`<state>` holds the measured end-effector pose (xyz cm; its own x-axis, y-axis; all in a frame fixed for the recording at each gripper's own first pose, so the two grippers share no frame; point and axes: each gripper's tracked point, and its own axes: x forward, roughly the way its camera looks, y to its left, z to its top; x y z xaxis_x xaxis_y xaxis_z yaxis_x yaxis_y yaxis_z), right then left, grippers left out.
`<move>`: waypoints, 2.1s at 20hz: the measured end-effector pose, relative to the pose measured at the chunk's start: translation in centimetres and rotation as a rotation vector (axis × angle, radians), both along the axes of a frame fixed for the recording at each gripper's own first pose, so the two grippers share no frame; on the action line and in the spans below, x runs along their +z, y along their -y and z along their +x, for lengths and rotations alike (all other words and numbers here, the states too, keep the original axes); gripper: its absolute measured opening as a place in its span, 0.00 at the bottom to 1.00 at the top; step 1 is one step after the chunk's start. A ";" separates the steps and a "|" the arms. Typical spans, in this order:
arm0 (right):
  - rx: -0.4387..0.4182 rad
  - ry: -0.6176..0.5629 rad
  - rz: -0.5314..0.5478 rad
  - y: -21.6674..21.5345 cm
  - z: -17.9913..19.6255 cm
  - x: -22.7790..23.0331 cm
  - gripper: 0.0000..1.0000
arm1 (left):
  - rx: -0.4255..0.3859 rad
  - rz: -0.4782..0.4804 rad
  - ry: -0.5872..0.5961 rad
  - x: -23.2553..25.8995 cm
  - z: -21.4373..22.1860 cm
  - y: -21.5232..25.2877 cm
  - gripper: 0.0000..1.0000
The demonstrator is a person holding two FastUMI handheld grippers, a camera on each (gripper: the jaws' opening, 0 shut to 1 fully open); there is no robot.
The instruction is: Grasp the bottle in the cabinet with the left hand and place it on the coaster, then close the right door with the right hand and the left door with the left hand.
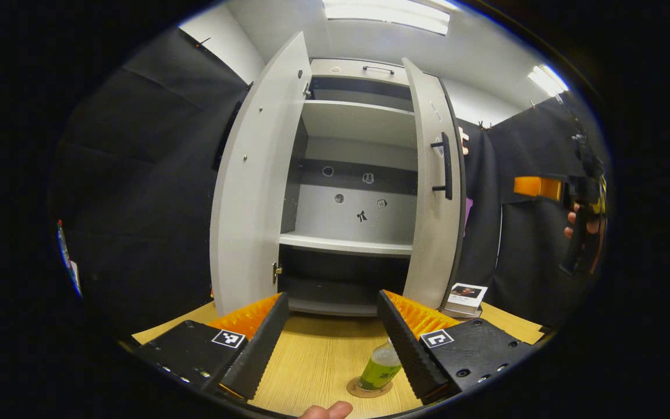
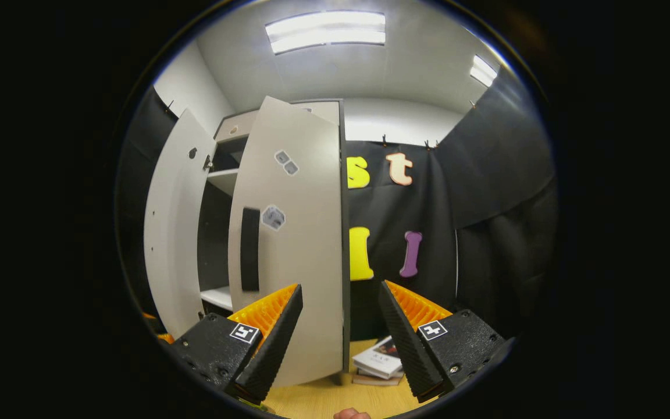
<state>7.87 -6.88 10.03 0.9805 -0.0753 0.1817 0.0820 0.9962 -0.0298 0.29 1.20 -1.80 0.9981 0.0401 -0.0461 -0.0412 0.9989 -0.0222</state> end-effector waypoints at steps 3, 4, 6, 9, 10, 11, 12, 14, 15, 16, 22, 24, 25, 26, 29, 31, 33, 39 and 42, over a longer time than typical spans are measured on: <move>0.032 -0.060 0.042 -1.5 -1.4 -4.6 0.82 | -0.012 0.035 0.029 1.5 0.2 -0.2 0.94; 0.044 -0.082 0.052 -1.9 -1.9 -5.9 0.82 | -0.012 0.047 0.038 1.9 0.2 -0.3 0.93; 0.044 -0.135 0.058 -2.2 -2.6 -8.4 0.82 | -0.015 0.059 0.048 2.3 0.3 -0.2 0.94; 0.015 -0.145 0.073 -1.6 -4.0 -10.7 0.82 | -0.021 0.039 0.045 2.6 0.1 0.1 0.94; -0.003 -0.134 0.074 -1.3 -4.2 -11.0 0.82 | -0.021 0.027 0.050 3.0 -0.1 0.1 0.94; -0.017 -0.132 0.077 -1.0 -4.4 -11.6 0.82 | -0.019 0.016 0.062 3.6 -0.4 -0.1 0.93; -0.016 -0.138 0.079 -1.1 -4.3 -11.9 0.82 | -0.008 0.011 0.076 4.4 -0.6 -0.6 0.93; -0.011 -0.162 0.078 -1.3 -4.1 -12.5 0.82 | 0.027 0.009 0.111 6.5 -1.2 -2.4 0.90; -0.005 -0.167 0.078 -1.4 -3.9 -12.5 0.82 | 0.053 0.006 0.124 7.6 -1.3 -3.7 0.97; 0.002 -0.167 0.077 -1.5 -3.8 -12.4 0.82 | 0.086 0.001 0.134 8.8 -1.4 -5.2 0.97; 0.037 -0.180 0.043 -2.3 -4.1 -12.1 0.82 | 0.276 -0.048 0.260 16.4 -0.2 -15.9 0.94; 0.049 -0.176 0.056 -2.4 -4.4 -11.9 0.82 | 0.324 -0.078 0.275 17.7 1.2 -19.4 0.97; 0.053 -0.175 0.059 -2.5 -4.5 -11.8 0.82 | 0.331 -0.105 0.272 18.0 2.4 -20.7 0.95; 0.053 -0.178 0.056 -2.4 -4.6 -11.8 0.82 | 0.329 -0.128 0.268 18.3 2.8 -22.1 0.99; 0.034 -0.177 0.046 -1.4 -4.9 -11.6 0.82 | 0.355 -0.159 0.222 17.0 5.2 -25.4 0.95; 0.020 -0.181 0.052 -0.8 -4.9 -11.8 0.82 | 0.368 -0.168 0.205 17.1 7.2 -26.0 0.95; 0.007 -0.181 0.061 -0.3 -4.9 -11.7 0.82 | 0.398 -0.152 0.218 17.3 7.7 -27.0 0.95; 0.001 -0.179 0.041 -0.2 -4.6 -11.5 0.82 | 0.427 -0.131 0.229 17.2 7.8 -26.7 1.00; 0.015 -0.176 0.037 -0.6 -4.6 -11.2 0.82 | 0.433 -0.122 0.237 17.3 8.1 -26.2 0.93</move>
